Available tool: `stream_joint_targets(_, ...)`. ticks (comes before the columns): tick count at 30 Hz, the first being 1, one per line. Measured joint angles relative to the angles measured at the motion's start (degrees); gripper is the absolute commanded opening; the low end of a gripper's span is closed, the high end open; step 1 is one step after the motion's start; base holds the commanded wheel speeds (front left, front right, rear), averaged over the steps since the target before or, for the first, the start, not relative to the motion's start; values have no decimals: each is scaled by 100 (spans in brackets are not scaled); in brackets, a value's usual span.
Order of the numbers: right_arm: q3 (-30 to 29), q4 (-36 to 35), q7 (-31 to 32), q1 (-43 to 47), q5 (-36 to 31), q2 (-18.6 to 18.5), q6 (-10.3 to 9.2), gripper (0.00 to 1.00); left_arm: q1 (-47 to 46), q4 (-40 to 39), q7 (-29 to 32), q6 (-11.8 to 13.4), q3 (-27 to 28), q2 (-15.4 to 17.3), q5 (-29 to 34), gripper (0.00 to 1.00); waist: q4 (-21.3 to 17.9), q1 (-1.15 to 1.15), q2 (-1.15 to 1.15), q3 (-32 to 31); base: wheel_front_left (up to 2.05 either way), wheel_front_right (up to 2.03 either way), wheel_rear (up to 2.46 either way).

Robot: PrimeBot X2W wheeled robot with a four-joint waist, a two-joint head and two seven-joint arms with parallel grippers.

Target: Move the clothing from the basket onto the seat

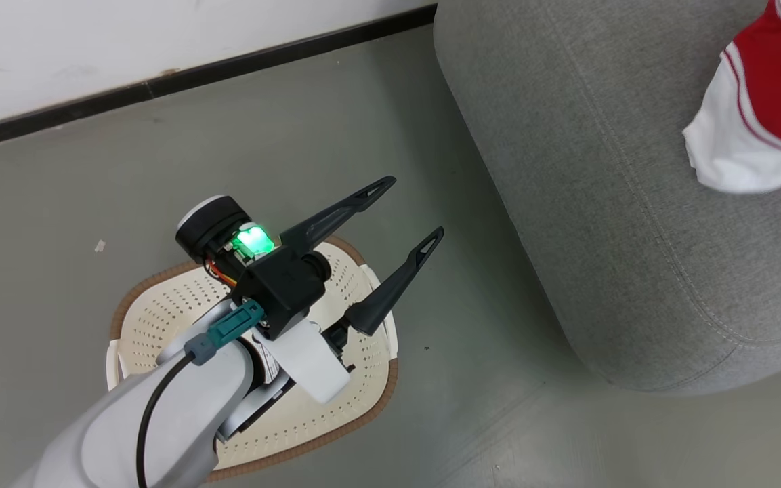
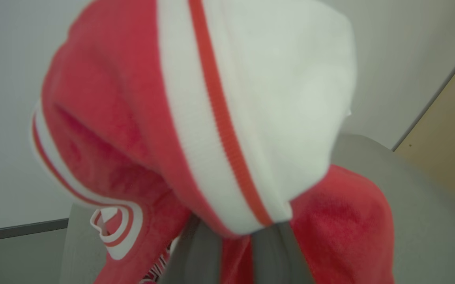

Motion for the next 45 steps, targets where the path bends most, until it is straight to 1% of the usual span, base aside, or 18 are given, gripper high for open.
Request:
stream_joint_targets(7, -59, 614, -115, 330, -54, 334, 0, 0, -180, -45, 57, -57, -75, -89, 94, 100, 81, 0, 0, 224, 0, 0, 0)
stream_joint_targets(15, -119, 1048, -210, 341, -68, 935, 0, 0, -268, -69, 159, -130, -201, -151, 147, 100, 180, 0, 0, 432, 0, 0, 0)
stream_joint_targets(24, -187, 1495, -220, 332, -112, 1147, 0, 0, -361, -74, 202, -176, -278, -190, 155, 100, 261, 0, 0, 612, 0, 0, 0)
stream_joint_targets(25, -240, 1547, -229, 328, -112, 1161, 0, 16, -384, -74, 202, -180, -278, -194, 155, 100, 264, 0, 0, 628, 0, 0, 0)
stream_joint_targets(26, -285, 1595, -257, 324, -112, 1178, 0, 40, -408, -74, 202, -180, -278, -196, 155, 100, 265, 0, 0, 644, 0, 0, 0)
stream_joint_targets(27, -319, 1625, -265, 324, -112, 1200, 0, 48, -425, -71, 202, -180, -274, -192, 156, 100, 263, 0, 0, 659, 0, 0, 0)
stream_joint_targets(28, -325, 1634, -266, 323, -112, 1232, 0, 100, -426, -67, 202, -180, -269, -185, 157, 100, 257, 0, 0, 671, 0, 0, 0)
stream_joint_targets(32, -294, 1629, -267, 322, -143, 1385, 0, 100, -426, -12, 193, -180, -263, -156, 165, 100, 209, 0, 0, 683, 0, 0, 0)
stream_joint_targets(36, -250, 1559, -267, 327, -204, 1382, 0, 100, -426, 38, 166, -180, -260, -158, 165, 100, 165, 0, 0, 666, 0, 0, 0)
stream_joint_targets(42, -215, 1176, -268, 387, -338, 1379, 0, 100, -426, 88, 98, -181, -214, -153, 164, 100, 81, 0, 0, 623, 0, 0, 0)
stream_joint_targets(45, -136, 1034, -268, 578, -402, 1374, 0, 100, -426, 113, 89, -181, -183, -143, 162, 100, 26, 0, 0, 595, 0, 0, 0)
